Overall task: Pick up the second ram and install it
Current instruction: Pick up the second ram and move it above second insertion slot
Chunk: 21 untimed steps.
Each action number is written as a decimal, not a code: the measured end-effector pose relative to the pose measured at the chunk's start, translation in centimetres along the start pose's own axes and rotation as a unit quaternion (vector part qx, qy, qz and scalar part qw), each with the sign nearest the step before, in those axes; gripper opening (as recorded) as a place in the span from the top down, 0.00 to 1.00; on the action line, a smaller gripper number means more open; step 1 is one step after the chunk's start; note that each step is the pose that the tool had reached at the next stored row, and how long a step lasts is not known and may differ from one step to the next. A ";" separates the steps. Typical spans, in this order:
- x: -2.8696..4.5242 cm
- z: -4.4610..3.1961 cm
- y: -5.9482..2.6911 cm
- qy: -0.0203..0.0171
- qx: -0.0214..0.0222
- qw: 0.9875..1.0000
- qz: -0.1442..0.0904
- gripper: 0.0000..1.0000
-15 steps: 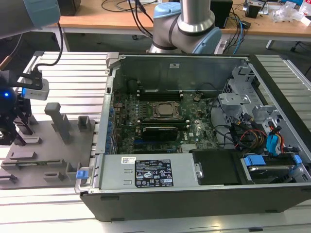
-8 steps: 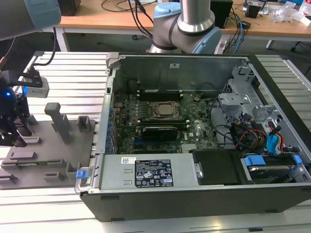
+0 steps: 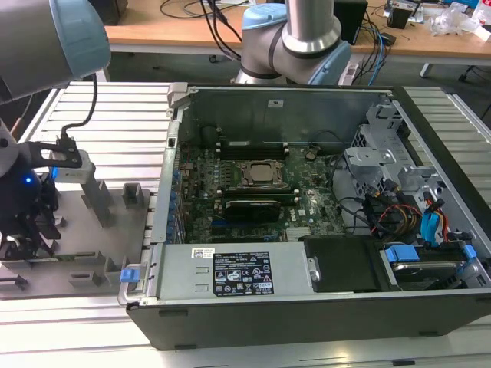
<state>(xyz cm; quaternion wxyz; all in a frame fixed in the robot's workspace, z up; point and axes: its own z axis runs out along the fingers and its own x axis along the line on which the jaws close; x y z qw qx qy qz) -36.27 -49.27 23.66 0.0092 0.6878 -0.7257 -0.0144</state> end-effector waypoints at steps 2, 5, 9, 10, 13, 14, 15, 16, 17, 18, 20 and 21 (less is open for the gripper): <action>0.07 0.63 0.05 0.000 0.000 1.000 -0.001 0.64; 0.24 1.49 0.37 0.000 0.000 1.000 -0.001 0.64; 0.27 2.74 0.63 0.000 0.000 1.000 -0.006 0.64; 0.27 3.04 0.62 0.000 0.000 1.000 -0.009 0.64; 0.27 3.68 0.60 -0.003 0.000 1.000 -0.015 0.86; 0.27 3.68 0.60 -0.003 0.000 1.000 -0.015 0.86; 0.27 3.68 0.60 -0.004 0.000 1.000 -0.015 0.86; 0.27 3.68 0.60 -0.004 0.000 1.000 -0.015 0.86; 0.27 3.68 0.60 -0.004 0.000 1.000 -0.015 0.86; 0.27 3.68 0.60 -0.005 0.000 1.000 -0.015 0.86; 0.27 3.68 0.60 -0.005 0.000 1.000 -0.015 0.86; 0.27 3.68 0.60 -0.005 0.000 1.000 -0.015 0.86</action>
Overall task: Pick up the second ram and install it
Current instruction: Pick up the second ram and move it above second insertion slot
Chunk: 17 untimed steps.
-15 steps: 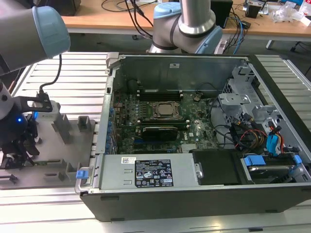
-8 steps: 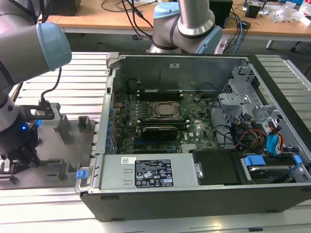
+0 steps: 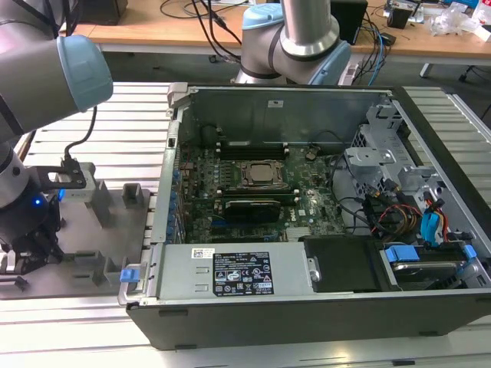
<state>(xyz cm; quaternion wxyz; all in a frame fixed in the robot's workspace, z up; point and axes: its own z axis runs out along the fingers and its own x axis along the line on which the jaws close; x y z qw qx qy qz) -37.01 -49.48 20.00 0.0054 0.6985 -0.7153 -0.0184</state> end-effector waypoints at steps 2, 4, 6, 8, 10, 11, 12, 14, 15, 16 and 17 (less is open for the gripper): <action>0.00 0.00 0.00 -0.001 0.000 1.000 0.000 0.86; 0.00 0.00 0.00 -0.001 0.000 1.000 0.000 0.86; 0.00 0.00 0.00 -0.002 0.000 1.000 0.000 0.86; 0.00 0.00 0.00 -0.003 0.000 1.000 0.000 0.86; 0.00 -0.10 0.01 -0.003 0.000 1.000 0.000 0.86; 0.00 -0.23 0.01 -0.003 0.000 1.000 0.000 0.86; 0.00 -0.35 0.01 -0.003 0.000 1.000 0.000 0.86; -0.02 -0.86 0.02 -0.003 0.000 1.000 0.000 0.86; -0.05 -1.12 0.04 -0.003 0.000 1.000 0.000 0.86; -0.06 -1.29 0.04 -0.003 0.000 1.000 0.000 0.86; -0.06 -1.44 0.05 -0.003 0.000 1.000 0.000 0.86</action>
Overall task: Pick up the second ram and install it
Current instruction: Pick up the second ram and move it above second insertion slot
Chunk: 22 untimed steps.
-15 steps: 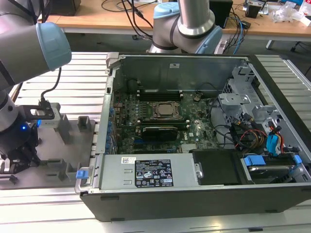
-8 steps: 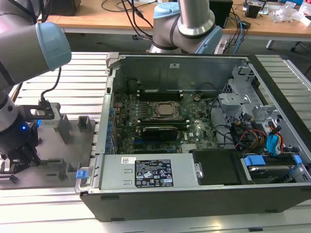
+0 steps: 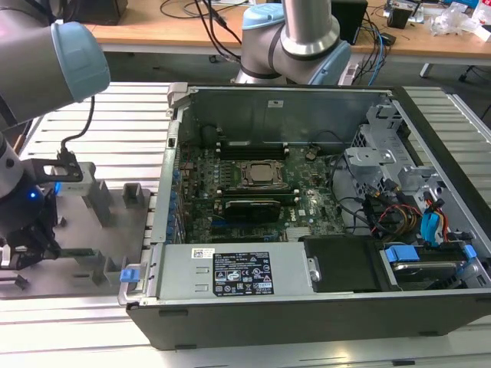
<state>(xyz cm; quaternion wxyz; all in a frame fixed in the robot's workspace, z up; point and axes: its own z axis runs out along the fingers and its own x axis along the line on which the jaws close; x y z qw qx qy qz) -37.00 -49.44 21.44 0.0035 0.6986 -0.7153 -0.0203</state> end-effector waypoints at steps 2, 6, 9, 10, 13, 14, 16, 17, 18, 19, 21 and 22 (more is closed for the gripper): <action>-0.01 -0.33 0.01 0.000 0.000 1.000 0.000 0.86; -0.04 -1.19 0.04 0.000 0.000 1.000 0.000 0.86; -0.06 -1.89 0.07 0.000 0.000 1.000 0.000 0.86; -0.06 -2.08 0.07 0.000 0.000 1.000 0.000 0.86; -0.07 -2.53 0.09 0.000 0.000 1.000 0.000 0.86; -0.08 -2.78 0.09 0.000 0.000 1.000 0.000 0.86; -0.09 -3.22 0.11 0.000 0.000 1.000 0.000 0.86; -0.09 -3.34 0.12 0.000 0.000 1.000 0.000 0.86; -0.10 -3.51 0.12 0.000 0.000 1.000 0.000 0.86; -0.10 -3.68 0.13 0.000 0.000 1.000 0.000 0.86; -0.11 -3.88 0.14 0.000 0.000 1.000 0.000 0.86; -0.11 -3.97 0.14 0.000 0.000 1.000 0.000 0.86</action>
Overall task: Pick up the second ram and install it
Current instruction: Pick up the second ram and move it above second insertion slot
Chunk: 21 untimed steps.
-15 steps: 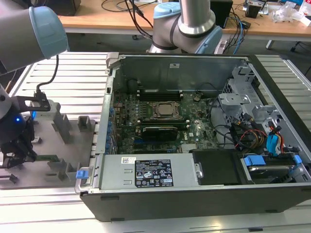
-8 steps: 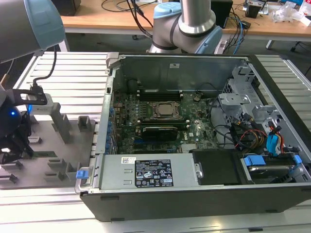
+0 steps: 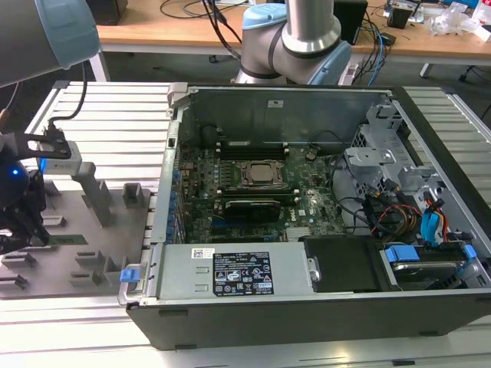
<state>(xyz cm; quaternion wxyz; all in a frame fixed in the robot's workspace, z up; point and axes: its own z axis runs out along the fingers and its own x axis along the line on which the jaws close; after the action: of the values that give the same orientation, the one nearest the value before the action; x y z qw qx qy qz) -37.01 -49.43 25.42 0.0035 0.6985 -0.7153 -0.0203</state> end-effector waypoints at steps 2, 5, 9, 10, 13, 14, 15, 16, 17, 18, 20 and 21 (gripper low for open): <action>-0.01 -0.38 0.01 0.000 0.000 1.000 0.000 0.86; -0.02 -0.95 0.03 0.000 0.000 1.000 0.000 0.86; -0.05 -1.79 0.06 0.000 0.000 1.000 0.000 0.86; -0.05 -1.87 0.06 0.000 0.000 1.000 0.000 0.86; -0.06 -2.40 0.08 0.000 0.000 1.000 0.000 0.86; -0.06 -2.54 0.08 0.000 0.000 1.000 0.000 0.86; -0.07 -2.67 0.09 0.000 0.000 1.000 0.000 0.86; -0.07 -2.84 0.09 0.000 0.000 1.000 0.000 0.86; -0.08 -3.04 0.10 0.000 0.000 1.000 0.000 0.86; -0.08 -3.19 0.11 0.000 0.000 1.000 0.000 0.86; -0.09 -3.48 0.12 0.000 0.000 1.000 0.000 0.86; -0.10 -3.80 0.13 0.000 0.000 1.000 0.000 0.86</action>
<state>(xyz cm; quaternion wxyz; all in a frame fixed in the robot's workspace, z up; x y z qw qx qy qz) -37.01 -49.42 29.22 0.0035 0.6985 -0.7153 -0.0203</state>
